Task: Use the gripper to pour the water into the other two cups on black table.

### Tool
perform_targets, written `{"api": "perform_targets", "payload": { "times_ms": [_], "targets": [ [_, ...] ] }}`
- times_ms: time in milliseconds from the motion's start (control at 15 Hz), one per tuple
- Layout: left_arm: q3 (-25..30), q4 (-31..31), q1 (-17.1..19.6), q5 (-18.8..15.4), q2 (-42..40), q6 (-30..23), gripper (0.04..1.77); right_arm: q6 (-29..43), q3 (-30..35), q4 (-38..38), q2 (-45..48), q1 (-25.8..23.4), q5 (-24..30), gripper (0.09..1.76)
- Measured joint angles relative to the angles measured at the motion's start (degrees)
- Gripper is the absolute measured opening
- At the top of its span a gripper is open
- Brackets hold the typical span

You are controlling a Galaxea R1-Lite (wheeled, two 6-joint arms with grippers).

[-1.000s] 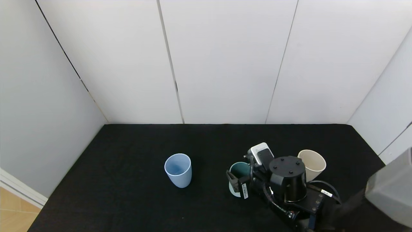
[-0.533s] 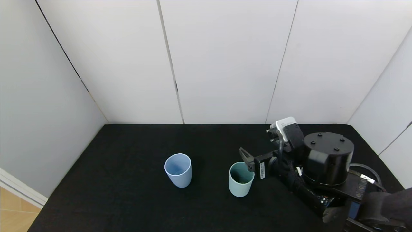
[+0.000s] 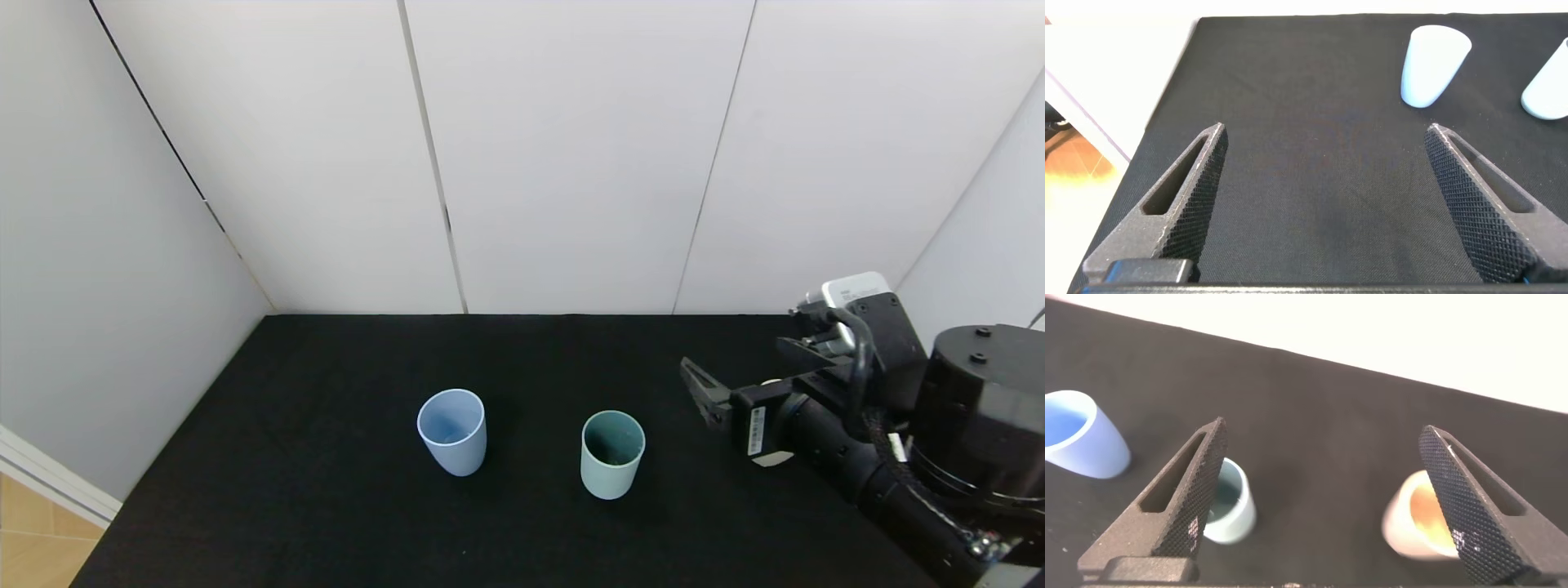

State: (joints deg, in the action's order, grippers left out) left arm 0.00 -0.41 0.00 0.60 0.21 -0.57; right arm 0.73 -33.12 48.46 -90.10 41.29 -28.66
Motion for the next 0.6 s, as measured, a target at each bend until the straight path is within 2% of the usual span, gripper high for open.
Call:
{"api": "perform_targets", "payload": {
  "times_ms": [400,600],
  "targets": [
    [0.0,0.0,0.0,0.0,0.0,0.0,1.72,0.3,8.0,-5.9,12.7,0.2,-4.5,1.7],
    [0.0,0.0,0.0,0.0,0.0,0.0,1.72,0.6,13.4,-6.0,18.7,-2.8,-5.4,1.7]
  ]
}}
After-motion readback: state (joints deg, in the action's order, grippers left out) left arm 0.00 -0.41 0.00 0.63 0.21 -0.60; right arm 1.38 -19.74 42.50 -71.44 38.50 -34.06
